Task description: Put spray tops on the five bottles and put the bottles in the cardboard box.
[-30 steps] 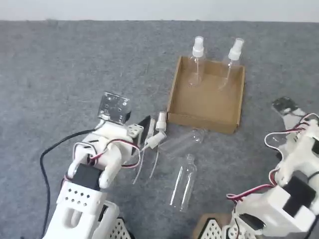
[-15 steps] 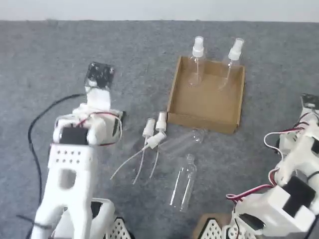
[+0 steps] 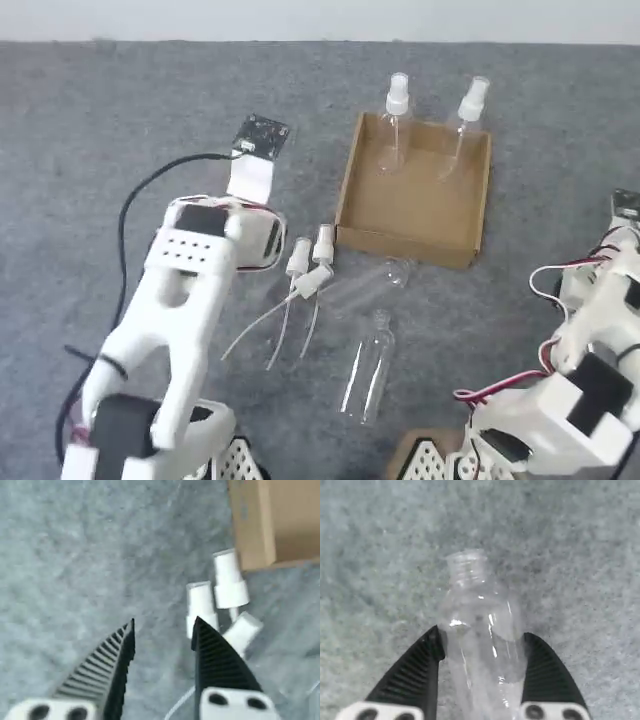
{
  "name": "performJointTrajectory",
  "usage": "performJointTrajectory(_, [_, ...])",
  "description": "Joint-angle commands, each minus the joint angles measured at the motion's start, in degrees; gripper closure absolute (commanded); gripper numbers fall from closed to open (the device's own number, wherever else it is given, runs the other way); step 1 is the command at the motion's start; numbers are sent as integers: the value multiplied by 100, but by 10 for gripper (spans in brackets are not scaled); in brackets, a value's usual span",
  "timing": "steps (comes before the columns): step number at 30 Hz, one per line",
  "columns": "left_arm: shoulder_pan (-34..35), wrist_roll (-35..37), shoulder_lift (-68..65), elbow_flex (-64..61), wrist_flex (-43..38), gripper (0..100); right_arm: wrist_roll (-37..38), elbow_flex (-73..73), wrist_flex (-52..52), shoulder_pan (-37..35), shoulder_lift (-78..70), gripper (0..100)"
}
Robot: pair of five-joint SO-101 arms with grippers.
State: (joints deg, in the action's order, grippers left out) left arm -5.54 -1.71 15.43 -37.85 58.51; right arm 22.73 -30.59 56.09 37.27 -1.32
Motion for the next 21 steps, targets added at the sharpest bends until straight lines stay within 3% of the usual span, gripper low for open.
performJointTrajectory(1, [-105, 404, -202, 286, -202, 830, -70, 325, 13, 31, 75, 909])
performJointTrajectory(10, [0, 440, -316, 224, -325, 830, -70, 237, 13, 22, 40, 908])
performJointTrajectory(17, [220, 413, -316, 127, -360, 830, -70, 141, 57, 40, 48, 805])
performJointTrajectory(21, [167, 422, -316, 119, -360, 830, -70, 141, 57, 57, 40, 800])
